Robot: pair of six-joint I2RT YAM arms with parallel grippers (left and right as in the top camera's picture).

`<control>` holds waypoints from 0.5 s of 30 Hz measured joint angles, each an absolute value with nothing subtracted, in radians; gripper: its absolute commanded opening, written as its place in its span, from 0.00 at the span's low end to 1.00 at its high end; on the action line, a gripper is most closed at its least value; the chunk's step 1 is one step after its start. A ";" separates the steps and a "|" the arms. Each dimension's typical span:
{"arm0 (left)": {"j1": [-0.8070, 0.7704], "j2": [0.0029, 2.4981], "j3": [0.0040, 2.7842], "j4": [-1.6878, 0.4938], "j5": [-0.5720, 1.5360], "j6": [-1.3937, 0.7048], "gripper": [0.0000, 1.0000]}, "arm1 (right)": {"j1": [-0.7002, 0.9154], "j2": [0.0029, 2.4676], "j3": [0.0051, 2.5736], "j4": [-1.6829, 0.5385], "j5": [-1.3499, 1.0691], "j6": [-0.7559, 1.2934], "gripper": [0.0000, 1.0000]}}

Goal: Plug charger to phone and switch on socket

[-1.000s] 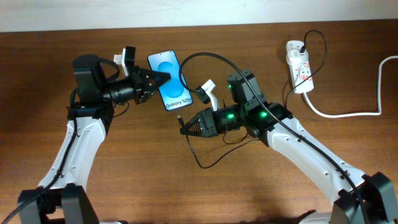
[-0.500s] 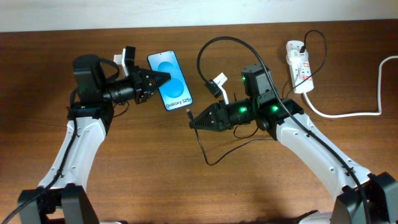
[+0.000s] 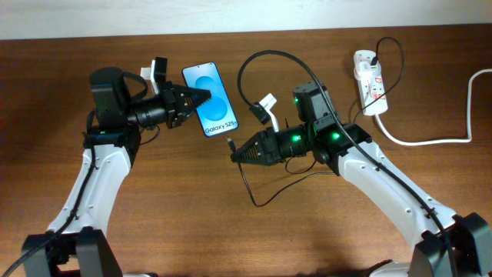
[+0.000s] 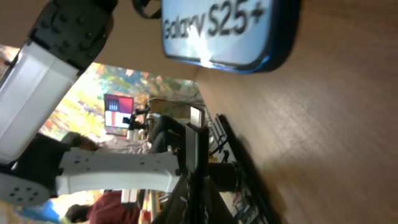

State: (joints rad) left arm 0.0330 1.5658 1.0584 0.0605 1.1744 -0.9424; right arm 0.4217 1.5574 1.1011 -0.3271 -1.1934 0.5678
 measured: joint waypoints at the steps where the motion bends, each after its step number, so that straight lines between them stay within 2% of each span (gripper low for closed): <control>1: 0.033 1.566 1.058 0.060 1.174 -0.942 0.00 | 0.422 1.557 1.101 -0.324 -1.182 0.568 0.04; 15: 0.033 1.566 1.058 0.060 1.174 -0.942 0.00 | 0.432 1.557 1.101 -0.283 -1.118 0.567 0.04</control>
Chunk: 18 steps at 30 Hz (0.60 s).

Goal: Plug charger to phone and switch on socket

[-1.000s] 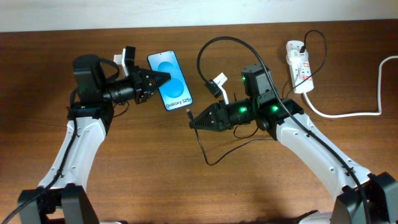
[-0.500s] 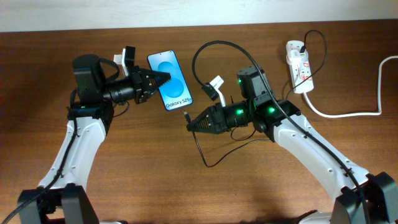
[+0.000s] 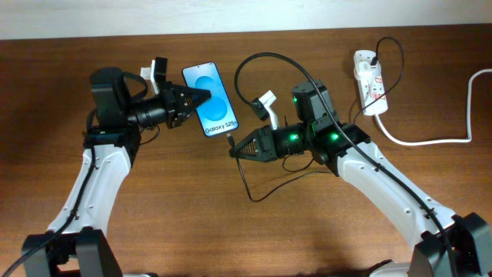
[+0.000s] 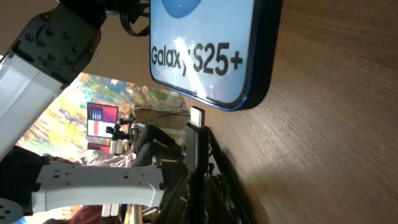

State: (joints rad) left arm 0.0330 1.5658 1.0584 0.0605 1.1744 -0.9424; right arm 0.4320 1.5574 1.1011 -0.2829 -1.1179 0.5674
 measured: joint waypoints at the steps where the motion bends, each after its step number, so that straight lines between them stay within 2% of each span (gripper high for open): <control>1: 0.033 1.566 1.058 0.060 1.174 -0.942 0.00 | 0.432 1.557 1.101 -0.283 -1.118 0.567 0.04; 18: 0.033 1.566 1.058 0.060 1.174 -0.942 0.00 | 0.461 1.557 1.101 -0.252 -1.099 0.545 0.04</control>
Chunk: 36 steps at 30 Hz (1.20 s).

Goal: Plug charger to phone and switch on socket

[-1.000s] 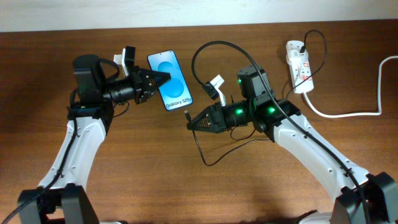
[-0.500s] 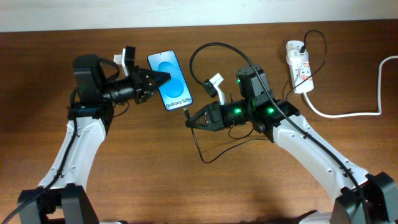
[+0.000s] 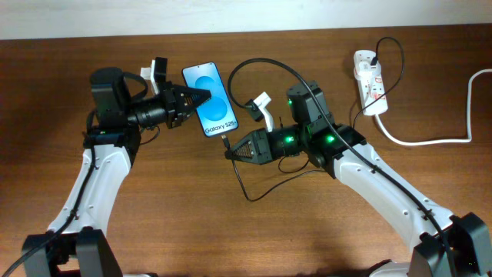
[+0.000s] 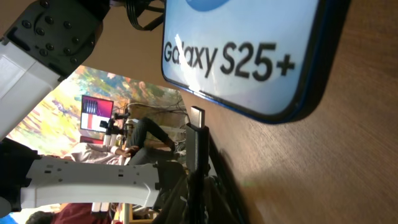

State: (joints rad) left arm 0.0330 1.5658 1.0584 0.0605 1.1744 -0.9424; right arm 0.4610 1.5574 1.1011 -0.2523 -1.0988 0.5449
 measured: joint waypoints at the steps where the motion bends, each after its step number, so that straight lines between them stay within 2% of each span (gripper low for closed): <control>1: 0.033 1.566 1.058 0.060 1.174 -0.942 0.00 | 0.461 1.557 1.101 -0.253 -1.097 0.545 0.04; 20: 0.035 1.566 1.058 0.060 1.171 -0.942 0.00 | 0.461 1.557 1.101 -0.205 -1.069 0.546 0.04; 36: 0.035 1.566 1.058 0.060 1.171 -0.939 0.00 | 0.461 1.559 1.101 -0.246 -1.069 0.546 0.04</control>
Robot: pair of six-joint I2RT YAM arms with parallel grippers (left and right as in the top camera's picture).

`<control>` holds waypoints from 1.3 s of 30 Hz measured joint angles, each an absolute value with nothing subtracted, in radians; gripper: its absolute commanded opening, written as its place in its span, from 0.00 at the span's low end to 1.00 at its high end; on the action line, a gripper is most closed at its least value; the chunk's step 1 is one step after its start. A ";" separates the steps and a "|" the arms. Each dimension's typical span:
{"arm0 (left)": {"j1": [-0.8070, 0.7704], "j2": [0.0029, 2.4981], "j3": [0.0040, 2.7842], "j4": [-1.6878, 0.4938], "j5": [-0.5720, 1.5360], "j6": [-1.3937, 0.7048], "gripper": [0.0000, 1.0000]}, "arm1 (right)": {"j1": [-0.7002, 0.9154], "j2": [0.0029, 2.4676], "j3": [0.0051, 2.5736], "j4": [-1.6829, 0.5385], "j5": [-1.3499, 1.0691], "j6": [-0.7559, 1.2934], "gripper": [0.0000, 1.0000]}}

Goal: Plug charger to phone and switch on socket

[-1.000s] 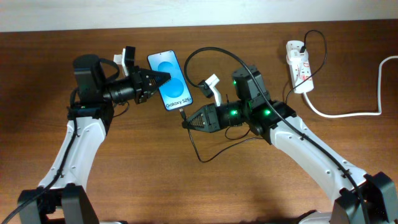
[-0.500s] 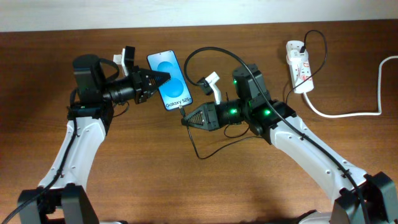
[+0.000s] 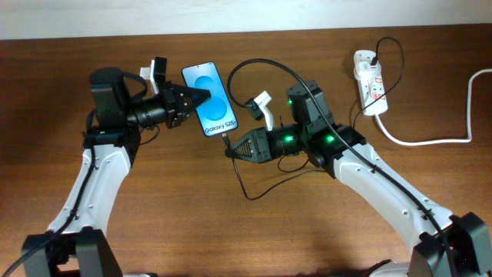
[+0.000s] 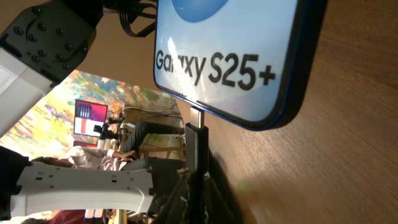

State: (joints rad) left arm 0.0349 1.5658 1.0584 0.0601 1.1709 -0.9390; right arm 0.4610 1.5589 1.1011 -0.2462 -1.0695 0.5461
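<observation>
A blue phone (image 3: 211, 98) with "Galaxy S25+" on its lit screen lies on the brown table, also large in the right wrist view (image 4: 236, 56). My left gripper (image 3: 201, 98) is shut and presses on the phone's left side. My right gripper (image 3: 231, 151) is shut on the black charger plug (image 4: 197, 140), whose metal tip touches the phone's bottom edge. The black cable (image 3: 265, 61) loops back to the white socket strip (image 3: 370, 81) at the far right.
A white cable (image 3: 430, 138) runs from the socket strip off the right edge. Slack black cable (image 3: 254, 188) curls on the table in front of my right arm. Bare wood lies along the front and left.
My right gripper has carried the plug a little closer, so its tip now meets the phone's bottom edge instead of standing just short of it. The left gripper has not moved.
My left gripper stayed pressed on the phone throughout. My right gripper held the plug well short of the phone's bottom edge, then nearer at each moment and lined up with it, and now its tip is at the edge.
</observation>
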 measured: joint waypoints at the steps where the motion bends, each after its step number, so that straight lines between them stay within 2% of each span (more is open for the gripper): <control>1: 0.035 1.566 1.058 0.060 1.171 -0.939 0.00 | 0.461 1.559 1.101 -0.246 -1.069 0.547 0.04; 39: 0.035 1.566 1.058 0.060 1.151 -0.939 0.00 | 0.461 1.591 1.101 -0.242 -1.150 0.546 0.04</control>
State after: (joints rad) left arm 0.0349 1.5658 1.0584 0.0601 1.1511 -0.9390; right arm 0.4610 1.5909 1.1011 -0.2424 -1.1500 0.5461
